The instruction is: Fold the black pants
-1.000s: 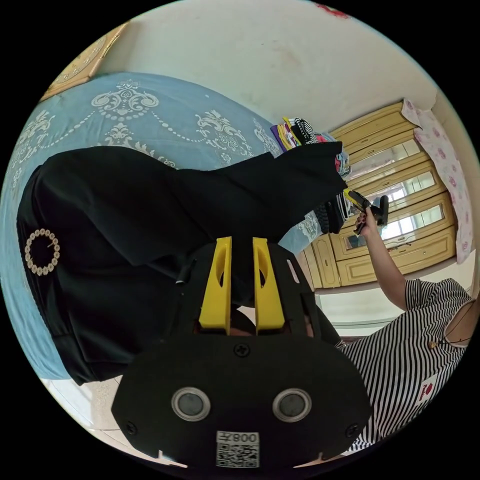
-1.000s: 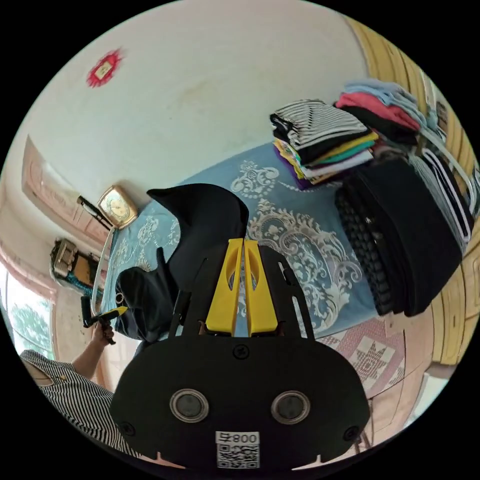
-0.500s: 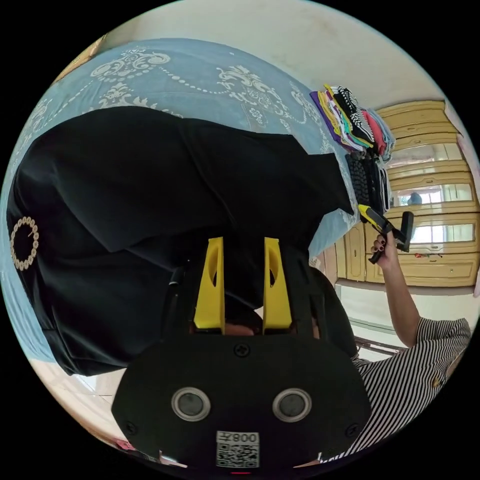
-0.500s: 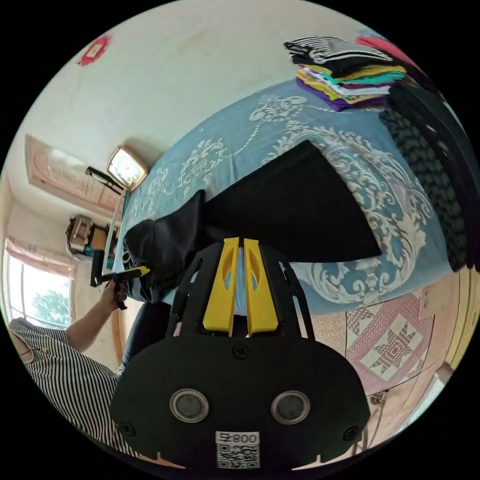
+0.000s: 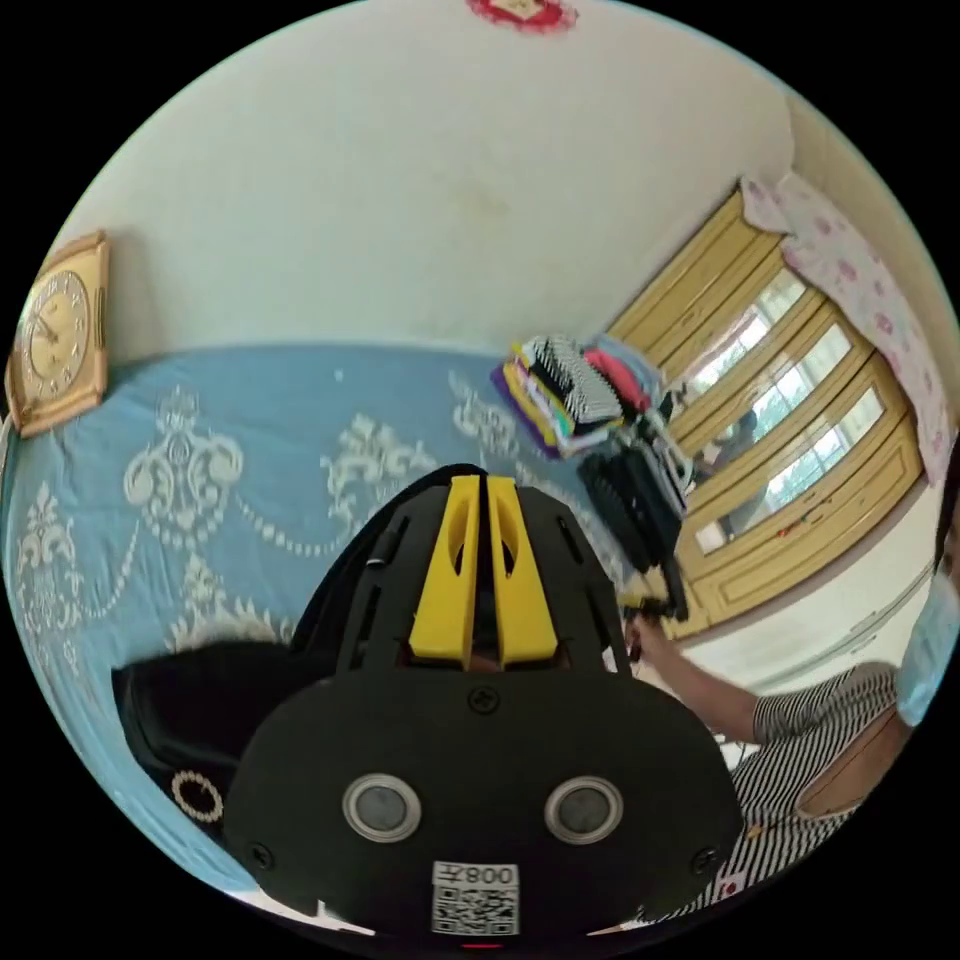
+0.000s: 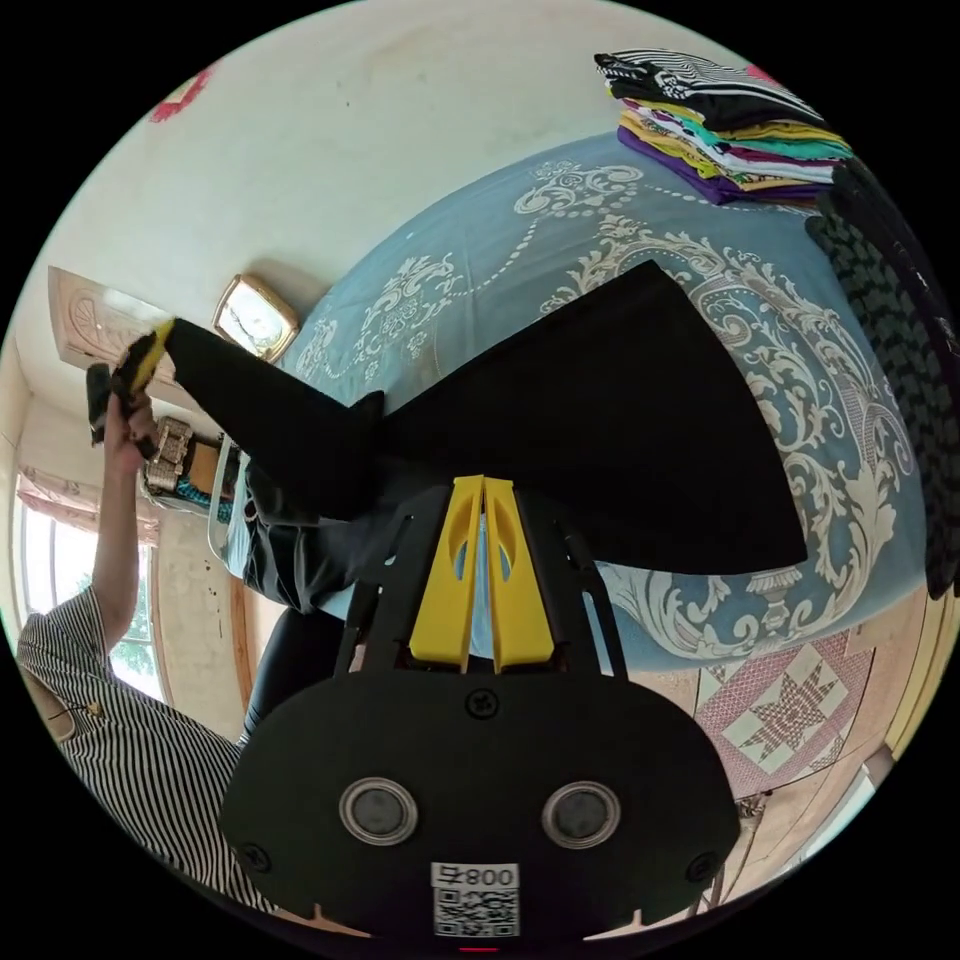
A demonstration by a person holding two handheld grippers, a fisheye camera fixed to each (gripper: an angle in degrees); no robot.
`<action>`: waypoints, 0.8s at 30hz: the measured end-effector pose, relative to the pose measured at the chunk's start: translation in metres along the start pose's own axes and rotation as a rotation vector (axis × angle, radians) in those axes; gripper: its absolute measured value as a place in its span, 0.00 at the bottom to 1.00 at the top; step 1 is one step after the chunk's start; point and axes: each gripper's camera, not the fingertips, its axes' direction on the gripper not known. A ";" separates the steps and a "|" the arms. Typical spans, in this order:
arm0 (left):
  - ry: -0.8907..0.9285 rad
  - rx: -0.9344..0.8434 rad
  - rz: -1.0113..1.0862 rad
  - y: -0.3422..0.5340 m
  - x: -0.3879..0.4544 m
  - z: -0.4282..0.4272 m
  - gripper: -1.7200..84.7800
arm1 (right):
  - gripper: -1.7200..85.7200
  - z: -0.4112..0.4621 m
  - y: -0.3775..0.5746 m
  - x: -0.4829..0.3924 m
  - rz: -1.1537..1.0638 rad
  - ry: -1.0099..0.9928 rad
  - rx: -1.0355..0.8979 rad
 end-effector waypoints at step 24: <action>-0.743 -0.557 -0.707 0.335 -0.154 -0.124 0.16 | 0.10 -0.039 0.013 0.100 0.270 0.355 0.002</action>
